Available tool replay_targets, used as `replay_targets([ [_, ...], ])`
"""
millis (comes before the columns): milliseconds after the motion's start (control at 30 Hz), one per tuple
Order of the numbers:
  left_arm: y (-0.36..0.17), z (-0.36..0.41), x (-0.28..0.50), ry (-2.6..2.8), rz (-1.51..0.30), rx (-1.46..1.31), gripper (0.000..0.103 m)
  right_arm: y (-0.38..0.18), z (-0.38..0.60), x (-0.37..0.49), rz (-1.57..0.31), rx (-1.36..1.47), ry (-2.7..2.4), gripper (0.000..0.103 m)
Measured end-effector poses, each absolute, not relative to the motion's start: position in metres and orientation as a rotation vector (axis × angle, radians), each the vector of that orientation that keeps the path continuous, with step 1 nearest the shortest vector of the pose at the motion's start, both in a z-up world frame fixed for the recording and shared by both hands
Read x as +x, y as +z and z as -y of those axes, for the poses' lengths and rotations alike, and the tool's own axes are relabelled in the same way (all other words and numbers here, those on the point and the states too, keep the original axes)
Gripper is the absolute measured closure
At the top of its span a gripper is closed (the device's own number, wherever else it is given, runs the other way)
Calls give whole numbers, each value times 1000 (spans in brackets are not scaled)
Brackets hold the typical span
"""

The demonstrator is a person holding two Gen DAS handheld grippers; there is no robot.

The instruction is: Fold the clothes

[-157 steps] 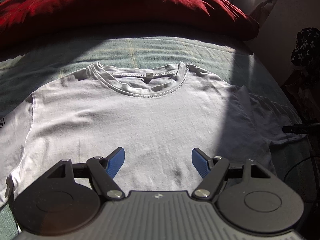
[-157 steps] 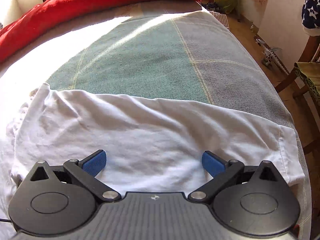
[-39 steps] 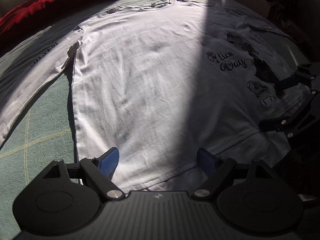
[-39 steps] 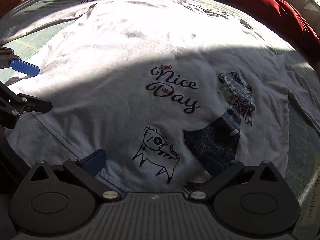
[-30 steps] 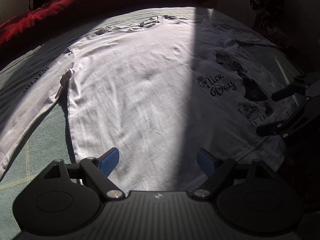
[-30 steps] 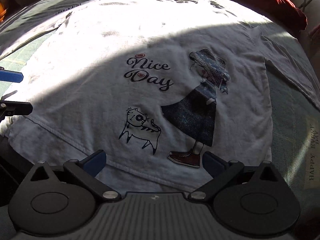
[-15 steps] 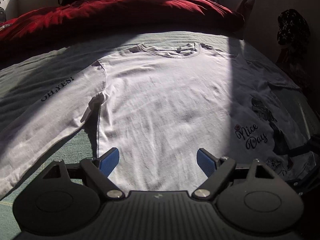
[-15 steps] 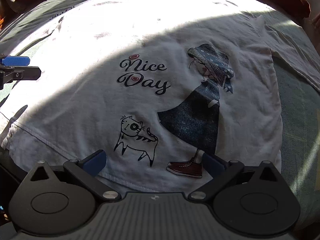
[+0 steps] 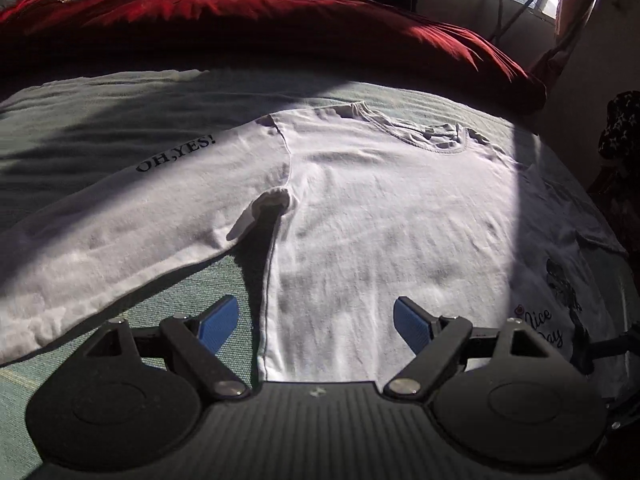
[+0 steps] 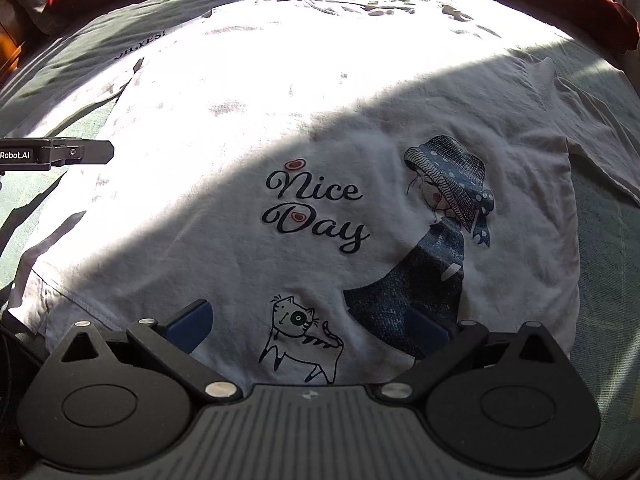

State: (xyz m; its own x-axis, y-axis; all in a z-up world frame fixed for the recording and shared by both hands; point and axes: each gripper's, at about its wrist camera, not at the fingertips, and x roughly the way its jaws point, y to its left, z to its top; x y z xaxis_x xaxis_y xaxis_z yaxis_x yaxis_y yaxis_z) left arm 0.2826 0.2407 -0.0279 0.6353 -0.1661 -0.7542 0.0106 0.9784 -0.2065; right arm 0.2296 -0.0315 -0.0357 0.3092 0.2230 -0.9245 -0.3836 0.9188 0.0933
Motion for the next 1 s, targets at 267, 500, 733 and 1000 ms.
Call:
replay_targets([
  [267, -61, -292, 346, -42, -904, -299, 19, -28, 7, 241, -1164, -135, 426, 0],
  [500, -54, -294, 309, -104, -945, -294, 19, -21, 4, 241, -1158, -152, 403, 0],
  [733, -35, -270, 378, -255, -779, -297, 19, -16, -12, 244, -1145, -140, 384, 0],
  [1000, -61, -265, 359, -350, -952, -266, 19, -10, -24, 243, -1140, -159, 368, 0],
])
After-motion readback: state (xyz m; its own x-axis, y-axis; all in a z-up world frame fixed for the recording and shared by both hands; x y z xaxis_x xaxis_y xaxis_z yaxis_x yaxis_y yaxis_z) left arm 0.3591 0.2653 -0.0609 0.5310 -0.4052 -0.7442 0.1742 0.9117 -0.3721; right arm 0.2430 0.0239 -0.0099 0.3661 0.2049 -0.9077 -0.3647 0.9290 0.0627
